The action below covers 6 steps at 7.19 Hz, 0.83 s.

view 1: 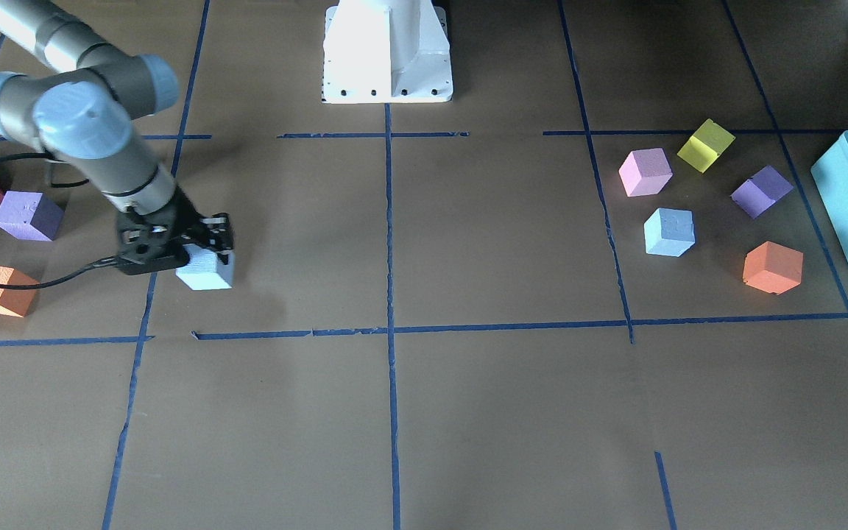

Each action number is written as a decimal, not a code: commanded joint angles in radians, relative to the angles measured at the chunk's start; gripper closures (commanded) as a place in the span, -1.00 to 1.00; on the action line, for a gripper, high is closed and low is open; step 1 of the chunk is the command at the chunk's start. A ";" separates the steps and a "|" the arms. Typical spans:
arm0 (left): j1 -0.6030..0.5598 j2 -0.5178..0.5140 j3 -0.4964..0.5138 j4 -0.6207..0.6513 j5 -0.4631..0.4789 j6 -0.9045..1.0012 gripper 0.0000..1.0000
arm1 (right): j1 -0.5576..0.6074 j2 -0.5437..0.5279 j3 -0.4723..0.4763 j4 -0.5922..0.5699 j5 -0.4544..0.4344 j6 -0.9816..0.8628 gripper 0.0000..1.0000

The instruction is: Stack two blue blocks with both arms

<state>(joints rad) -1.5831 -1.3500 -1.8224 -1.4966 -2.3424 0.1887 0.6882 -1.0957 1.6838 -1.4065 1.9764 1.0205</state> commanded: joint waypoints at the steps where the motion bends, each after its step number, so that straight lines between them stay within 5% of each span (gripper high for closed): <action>1: 0.000 0.000 0.000 -0.001 0.000 0.000 -1.00 | -0.129 0.303 -0.152 -0.129 -0.108 0.200 1.00; 4: 0.000 0.000 0.000 -0.002 0.000 0.000 -1.00 | -0.223 0.422 -0.282 -0.120 -0.191 0.303 0.99; 5: 0.002 0.000 0.000 -0.002 0.000 0.000 -1.00 | -0.225 0.418 -0.285 -0.120 -0.191 0.297 0.50; 6: 0.000 -0.001 -0.001 -0.002 0.000 0.000 -1.00 | -0.226 0.413 -0.286 -0.120 -0.195 0.284 -0.97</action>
<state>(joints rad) -1.5823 -1.3503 -1.8227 -1.4986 -2.3424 0.1887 0.4663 -0.6803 1.4028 -1.5265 1.7859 1.3134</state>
